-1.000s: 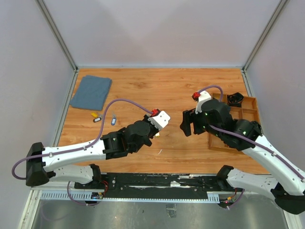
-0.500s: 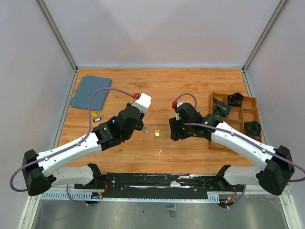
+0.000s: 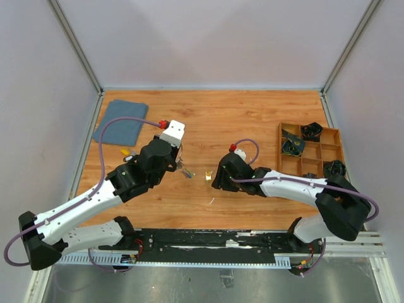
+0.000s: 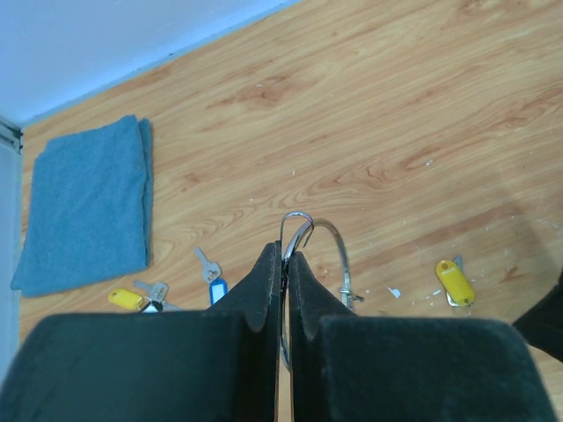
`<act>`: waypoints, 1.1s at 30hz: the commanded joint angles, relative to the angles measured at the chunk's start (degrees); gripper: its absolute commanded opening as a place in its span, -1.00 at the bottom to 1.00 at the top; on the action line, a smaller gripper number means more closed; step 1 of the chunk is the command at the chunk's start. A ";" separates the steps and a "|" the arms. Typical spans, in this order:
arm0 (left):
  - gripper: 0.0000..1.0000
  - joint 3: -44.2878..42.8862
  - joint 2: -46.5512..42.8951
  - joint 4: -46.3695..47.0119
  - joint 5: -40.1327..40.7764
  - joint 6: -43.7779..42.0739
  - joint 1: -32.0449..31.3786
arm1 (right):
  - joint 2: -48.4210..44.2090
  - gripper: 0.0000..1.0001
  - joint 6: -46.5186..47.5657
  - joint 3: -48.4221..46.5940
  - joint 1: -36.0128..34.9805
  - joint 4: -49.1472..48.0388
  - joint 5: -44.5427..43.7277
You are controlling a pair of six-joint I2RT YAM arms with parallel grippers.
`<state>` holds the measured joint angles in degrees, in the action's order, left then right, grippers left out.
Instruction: Put the keys on the keyring
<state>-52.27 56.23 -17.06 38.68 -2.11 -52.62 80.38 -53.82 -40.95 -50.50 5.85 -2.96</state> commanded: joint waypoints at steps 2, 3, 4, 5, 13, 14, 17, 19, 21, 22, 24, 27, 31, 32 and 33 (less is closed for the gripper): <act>-0.99 1.06 -2.33 -1.85 -0.54 1.63 0.29 | 3.32 -0.10 -16.27 0.38 -3.42 -8.49 -9.60; -0.99 1.18 -2.37 -2.18 -0.59 1.77 0.24 | 4.01 -0.10 -17.30 -0.19 -4.10 -8.63 -11.02; -0.99 1.28 -2.66 -2.29 -0.58 1.90 0.28 | 4.87 -0.10 -18.16 -1.04 -4.88 -8.33 -11.99; -0.99 1.41 -2.96 -2.31 -0.59 2.07 0.24 | 5.87 -0.08 -18.92 -2.16 -5.42 -7.69 -12.77; -0.99 1.46 -4.50 -2.37 0.80 2.33 0.29 | 13.41 -0.03 -24.79 -7.06 -6.10 -4.05 -13.38; -0.99 1.55 -4.73 -2.30 0.72 2.35 0.24 | 14.01 -0.03 -25.17 -7.38 -6.12 -3.85 -13.37; -0.99 1.56 -5.09 -2.27 0.29 2.28 0.25 | 15.14 -0.04 -25.99 -8.35 -6.10 -2.07 -14.00; -0.99 1.60 -5.31 -2.29 0.26 2.13 0.24 | 15.37 -0.07 -26.46 -8.70 -6.15 -0.81 -14.54; -0.99 1.72 -5.50 -2.15 0.18 2.15 0.24 | 15.58 -0.15 -26.98 -8.56 -6.10 -0.70 -14.63; -0.99 1.73 -5.51 -2.16 0.10 2.19 0.28 | 15.76 -0.18 -27.28 -8.47 -6.11 -0.70 -14.67; -0.99 1.73 -5.60 -2.19 -0.04 2.11 0.24 | 16.15 -0.24 -27.91 -8.32 -6.10 -0.54 -14.66; -0.99 1.69 -5.61 -2.11 -0.24 1.94 0.24 | 16.45 -0.34 -28.52 -8.05 -6.01 -0.61 -14.82; -0.99 1.66 -5.54 -2.10 -0.44 1.81 0.24 | 17.08 -0.44 -28.79 -7.77 -5.86 -0.81 -15.25; -0.99 1.63 -5.52 -2.10 -0.45 1.70 0.24 | 17.20 -0.46 -28.87 -7.56 -5.76 -0.93 -15.38; -0.99 1.57 -5.43 -2.18 -0.55 1.65 0.24 | 17.26 -0.49 -28.96 -7.34 -5.67 -1.19 -15.35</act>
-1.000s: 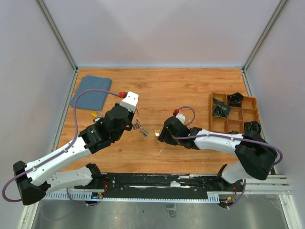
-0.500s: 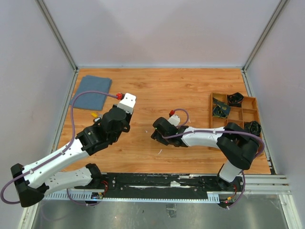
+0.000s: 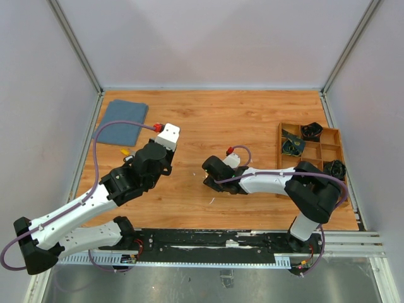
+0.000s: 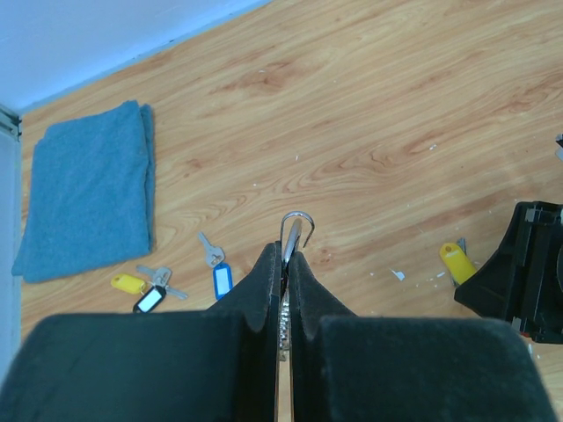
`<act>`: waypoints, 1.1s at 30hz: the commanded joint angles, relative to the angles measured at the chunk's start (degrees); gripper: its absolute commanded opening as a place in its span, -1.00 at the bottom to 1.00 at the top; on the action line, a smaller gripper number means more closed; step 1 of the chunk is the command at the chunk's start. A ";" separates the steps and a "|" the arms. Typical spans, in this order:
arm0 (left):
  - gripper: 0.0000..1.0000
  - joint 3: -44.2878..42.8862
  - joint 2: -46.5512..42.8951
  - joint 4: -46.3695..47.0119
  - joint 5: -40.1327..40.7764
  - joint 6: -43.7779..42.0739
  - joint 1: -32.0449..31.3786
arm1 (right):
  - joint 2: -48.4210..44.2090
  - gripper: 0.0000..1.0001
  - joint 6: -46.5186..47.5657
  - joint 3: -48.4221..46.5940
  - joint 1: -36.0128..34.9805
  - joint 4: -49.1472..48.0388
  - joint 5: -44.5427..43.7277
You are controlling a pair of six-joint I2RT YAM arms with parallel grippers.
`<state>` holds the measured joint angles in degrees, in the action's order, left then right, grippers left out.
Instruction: Put the keys on the keyring
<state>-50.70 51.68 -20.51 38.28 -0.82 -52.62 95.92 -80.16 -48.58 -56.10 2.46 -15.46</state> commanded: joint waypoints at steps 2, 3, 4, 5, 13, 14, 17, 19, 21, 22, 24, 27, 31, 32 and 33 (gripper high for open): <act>-0.99 -0.09 -0.87 1.19 -0.50 0.22 0.26 | 1.81 -0.52 -2.78 0.65 0.10 1.80 -3.26; -0.99 -0.10 -0.88 1.18 -0.72 0.14 0.24 | 1.83 -0.53 -2.81 0.85 0.17 1.67 -3.38; -0.99 -0.10 -0.86 1.20 -0.87 0.12 0.24 | 1.90 -0.54 -2.85 0.97 0.15 1.55 -3.58; -0.99 -0.10 -0.82 1.26 -1.05 0.16 0.26 | 1.94 -0.55 -2.89 1.13 0.27 1.44 -3.80; -0.99 -0.19 -0.96 0.83 -1.23 0.29 0.28 | 1.90 -0.79 -1.46 1.74 0.46 1.26 -5.45; -0.99 -0.19 -0.97 0.75 -1.20 0.29 0.24 | 1.67 -0.85 -0.57 1.52 0.46 1.42 -5.66; -0.99 -0.27 -0.66 0.65 -1.26 0.49 0.24 | 0.49 -0.98 3.57 0.09 0.42 3.16 -6.63; -0.99 -0.28 -0.39 0.57 -1.60 0.56 0.24 | -0.64 -0.99 6.77 -0.36 0.42 3.84 -7.06; -0.99 -0.26 0.02 0.55 -1.89 0.73 0.26 | -2.17 -0.99 10.88 -0.31 0.46 3.16 -6.71; -0.99 -0.28 0.26 0.56 -2.13 0.78 0.24 | -3.01 -0.99 13.46 -0.22 0.46 2.36 -5.99; -0.99 -0.52 0.80 0.48 -2.68 0.81 0.24 | -5.16 -0.99 18.88 -0.51 0.46 2.22 -4.64; -0.99 -1.29 1.63 -0.05 -3.65 0.82 0.24 | -9.36 -0.99 26.66 -0.28 0.46 2.59 -3.31; -0.99 -2.48 2.32 -0.63 -5.14 0.82 0.26 | -16.04 -0.99 38.95 0.51 2.10 3.15 0.93; -0.99 -2.67 2.37 -0.60 -5.67 0.82 0.24 | -17.85 -0.99 41.34 0.58 2.85 4.38 2.13; -0.99 -2.92 2.37 -0.53 -6.16 0.87 0.24 | -20.11 -0.99 44.34 1.04 3.59 4.47 3.66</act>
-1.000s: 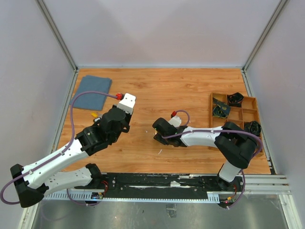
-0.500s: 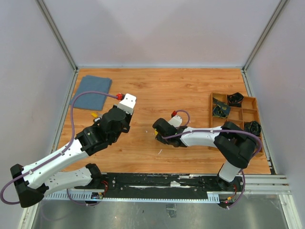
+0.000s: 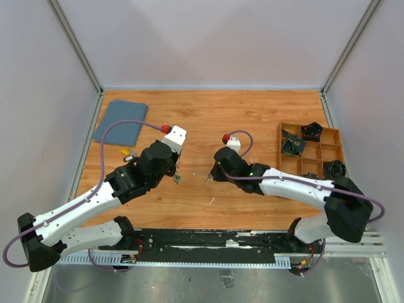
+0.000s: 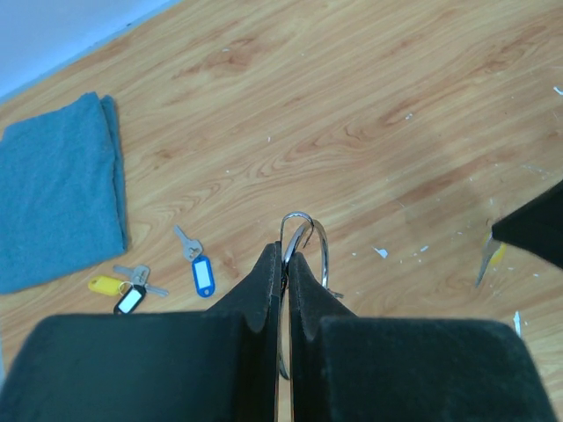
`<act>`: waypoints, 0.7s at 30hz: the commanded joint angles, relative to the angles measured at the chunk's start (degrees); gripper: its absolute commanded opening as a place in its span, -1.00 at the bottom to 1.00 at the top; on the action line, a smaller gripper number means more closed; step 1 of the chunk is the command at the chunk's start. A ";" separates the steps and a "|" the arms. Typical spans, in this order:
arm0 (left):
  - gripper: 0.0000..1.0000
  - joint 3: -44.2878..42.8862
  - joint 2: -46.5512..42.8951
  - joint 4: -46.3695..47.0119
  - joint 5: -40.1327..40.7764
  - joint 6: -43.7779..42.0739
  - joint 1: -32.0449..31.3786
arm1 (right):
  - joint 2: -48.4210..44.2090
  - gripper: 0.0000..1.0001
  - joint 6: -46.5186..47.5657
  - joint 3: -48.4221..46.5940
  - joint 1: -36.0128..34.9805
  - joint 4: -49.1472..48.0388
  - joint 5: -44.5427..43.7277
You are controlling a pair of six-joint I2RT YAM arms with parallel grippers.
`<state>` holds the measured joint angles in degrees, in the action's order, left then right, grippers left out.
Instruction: Put the keys on the keyring
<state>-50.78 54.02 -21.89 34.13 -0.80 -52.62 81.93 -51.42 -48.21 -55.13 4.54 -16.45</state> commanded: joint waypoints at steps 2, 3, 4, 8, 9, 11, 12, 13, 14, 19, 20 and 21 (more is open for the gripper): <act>-0.99 -3.50 0.16 0.74 -3.17 0.95 0.24 | -11.32 -0.99 22.21 2.34 4.14 0.96 8.12; -0.99 -3.79 0.17 0.63 -3.60 1.14 0.24 | -14.17 -0.99 25.88 3.53 4.94 -0.87 11.20; -0.99 -4.20 0.13 0.48 -4.31 1.25 0.25 | -16.69 -0.99 31.06 4.64 5.51 -2.73 13.29; -0.99 -5.49 -0.50 0.54 -7.75 1.28 0.24 | -25.48 -0.99 45.12 2.40 5.91 2.97 17.05; -0.99 -5.67 -0.71 0.90 -8.49 1.54 0.24 | -26.37 -0.99 47.77 0.24 5.98 7.50 17.54; -0.99 -6.02 -1.28 1.85 -11.08 1.28 0.24 | -27.72 -0.99 52.90 -3.79 6.08 15.40 19.07; -0.99 -6.19 -1.55 2.40 -12.30 1.11 0.17 | -28.43 -0.99 55.11 -4.74 6.08 17.37 19.93; -0.99 -6.31 -1.85 3.06 -13.14 0.94 0.15 | -29.44 -0.99 57.61 -5.35 6.06 18.53 21.44; -0.99 -6.46 -1.97 3.96 -13.82 0.83 0.11 | -30.60 -0.99 59.35 -5.54 6.01 18.63 22.64; -0.99 -8.11 -1.26 5.41 -13.71 -1.28 -2.11 | -35.49 -0.99 62.62 -6.41 5.96 16.78 23.60; -0.99 -8.22 -1.14 5.90 -13.27 -1.92 -2.92 | -36.12 -0.99 63.40 -6.64 6.00 16.34 23.61; -0.99 -8.32 -0.97 6.42 -12.96 -2.57 -3.94 | -36.78 -0.99 64.19 -6.84 5.99 15.78 23.59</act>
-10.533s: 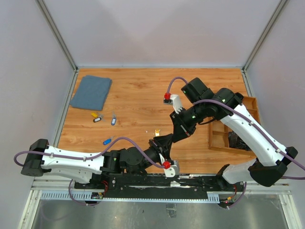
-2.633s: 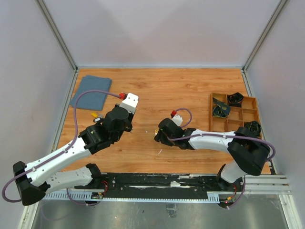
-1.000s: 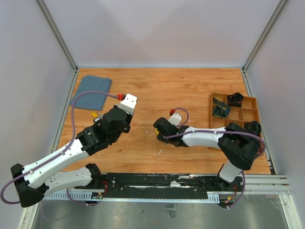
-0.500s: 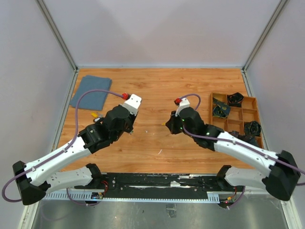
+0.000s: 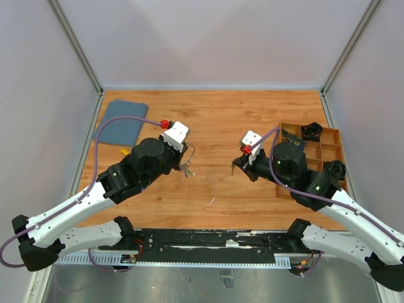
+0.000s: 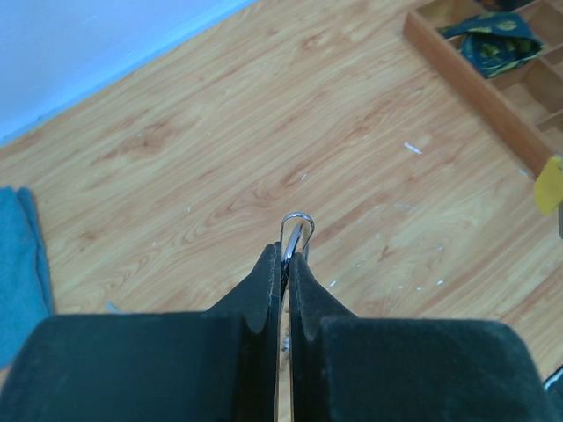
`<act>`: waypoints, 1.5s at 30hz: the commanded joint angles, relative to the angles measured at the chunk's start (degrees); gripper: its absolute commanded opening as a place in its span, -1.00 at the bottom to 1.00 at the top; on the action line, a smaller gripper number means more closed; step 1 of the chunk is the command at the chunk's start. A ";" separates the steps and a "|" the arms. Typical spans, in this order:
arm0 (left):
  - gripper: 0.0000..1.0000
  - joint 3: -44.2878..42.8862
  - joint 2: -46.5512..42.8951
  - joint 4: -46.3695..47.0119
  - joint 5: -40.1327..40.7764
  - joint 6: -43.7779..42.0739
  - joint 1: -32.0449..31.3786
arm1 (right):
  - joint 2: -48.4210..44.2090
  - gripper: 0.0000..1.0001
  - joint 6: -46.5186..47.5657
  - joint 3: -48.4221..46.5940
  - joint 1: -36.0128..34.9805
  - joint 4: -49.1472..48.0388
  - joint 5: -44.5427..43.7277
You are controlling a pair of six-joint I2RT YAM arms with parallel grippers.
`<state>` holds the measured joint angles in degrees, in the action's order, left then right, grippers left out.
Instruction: Put the keys on the keyring
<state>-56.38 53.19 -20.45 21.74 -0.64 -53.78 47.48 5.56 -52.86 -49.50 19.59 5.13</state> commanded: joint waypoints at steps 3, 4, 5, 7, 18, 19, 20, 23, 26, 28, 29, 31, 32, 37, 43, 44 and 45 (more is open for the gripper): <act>-0.99 -2.98 0.23 6.73 0.31 -4.54 -5.56 | -4.11 -0.99 10.63 -2.25 0.36 -2.65 2.82; -0.99 -3.15 0.38 7.21 0.34 -5.06 -6.13 | -4.61 -0.99 12.18 -2.14 0.36 -4.24 3.37; -0.99 -3.42 0.61 7.52 0.30 -5.57 -6.51 | -4.94 -0.99 13.78 -1.91 0.36 -5.79 4.23; -0.99 -4.26 1.19 8.01 0.28 -6.23 -7.37 | -5.59 -0.99 18.80 -0.79 0.36 -9.61 8.07; -0.99 -11.81 9.41 6.20 8.95 -4.51 -11.75 | -4.96 -0.99 27.10 5.90 0.18 -28.95 16.21; -0.99 -12.14 9.80 6.33 9.84 -4.22 -12.07 | -4.88 -0.99 28.03 6.53 0.15 -30.31 16.37; -0.99 -12.49 10.01 6.38 10.39 -4.00 -12.30 | -4.67 -0.99 28.95 6.89 0.13 -31.12 16.61; -0.99 -13.38 10.51 6.36 11.19 -3.60 -12.61 | -3.44 -0.99 30.92 6.79 0.14 -31.71 16.67; -0.99 -14.04 10.77 6.32 11.52 -3.23 -13.05 | -2.35 -0.99 31.61 6.44 0.08 -33.05 16.84; -0.99 -14.21 10.87 6.25 11.72 -2.89 -13.19 | -1.73 -0.99 31.68 6.63 -0.06 -34.65 16.61; -0.99 -14.32 10.90 6.25 11.86 -2.76 -13.24 | -1.31 -0.99 31.81 6.71 -0.14 -35.25 16.40; -0.99 -14.65 11.05 5.86 12.28 -2.34 -13.32 | -0.55 -0.99 32.15 6.75 -0.34 -35.87 16.03; -0.99 -14.76 11.16 5.74 12.58 -2.16 -13.30 | -0.12 -0.99 32.25 6.84 -0.42 -36.21 15.71; -0.99 -16.17 11.92 4.93 12.99 -0.98 -13.33 | 1.09 -0.99 32.58 6.95 -0.65 -38.52 14.88; -0.99 -17.44 12.48 4.38 13.71 -0.88 -13.37 | 1.73 -0.99 34.74 6.17 -1.04 -37.58 14.05; -0.99 -17.51 12.50 4.37 13.77 -0.80 -13.31 | 1.86 -0.99 35.04 5.92 -1.04 -37.17 13.99; -0.99 -17.58 12.59 4.41 13.84 -0.74 -13.33 | 2.02 -0.99 35.28 5.69 -1.05 -36.90 13.84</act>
<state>-71.57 65.60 -16.91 34.02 -2.39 -66.59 49.50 38.37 -46.26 -49.80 -15.77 19.75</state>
